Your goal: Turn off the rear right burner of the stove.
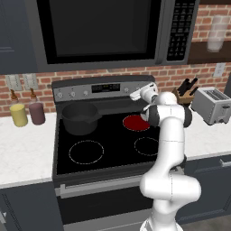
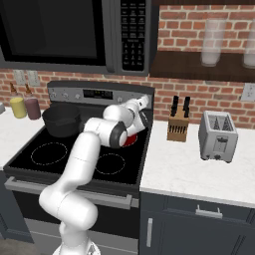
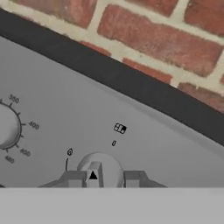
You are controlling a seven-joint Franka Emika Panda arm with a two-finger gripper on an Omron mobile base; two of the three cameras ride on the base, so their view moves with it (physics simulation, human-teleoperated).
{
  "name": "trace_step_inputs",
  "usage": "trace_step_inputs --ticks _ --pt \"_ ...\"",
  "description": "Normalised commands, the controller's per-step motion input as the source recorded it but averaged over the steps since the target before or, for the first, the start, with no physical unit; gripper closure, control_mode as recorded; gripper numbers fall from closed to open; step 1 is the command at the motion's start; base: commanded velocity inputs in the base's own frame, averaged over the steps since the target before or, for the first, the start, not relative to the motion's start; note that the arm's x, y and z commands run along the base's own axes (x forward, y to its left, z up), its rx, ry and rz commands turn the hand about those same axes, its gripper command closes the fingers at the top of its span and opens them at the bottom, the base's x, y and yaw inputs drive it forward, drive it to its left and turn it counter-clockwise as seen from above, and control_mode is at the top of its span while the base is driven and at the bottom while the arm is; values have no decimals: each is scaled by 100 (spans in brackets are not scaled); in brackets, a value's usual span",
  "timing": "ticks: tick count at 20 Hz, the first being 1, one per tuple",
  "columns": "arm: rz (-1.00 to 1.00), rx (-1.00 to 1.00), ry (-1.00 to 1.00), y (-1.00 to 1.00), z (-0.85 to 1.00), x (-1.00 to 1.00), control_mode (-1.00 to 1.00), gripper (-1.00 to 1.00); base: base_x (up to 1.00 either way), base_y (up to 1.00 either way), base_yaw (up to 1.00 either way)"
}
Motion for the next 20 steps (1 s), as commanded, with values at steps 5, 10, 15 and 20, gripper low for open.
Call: trace_step_inputs --ticks 5,10,15,20 --pt "-3 39 4 -11 23 15 -100 100 0 0 0" --pt "-4 40 3 -15 18 14 -100 100 0 0 0" --pt "-3 27 -1 -7 16 7 -100 100 0 0 0" --pt "0 0 -1 0 0 0 -100 100 0 0 0"
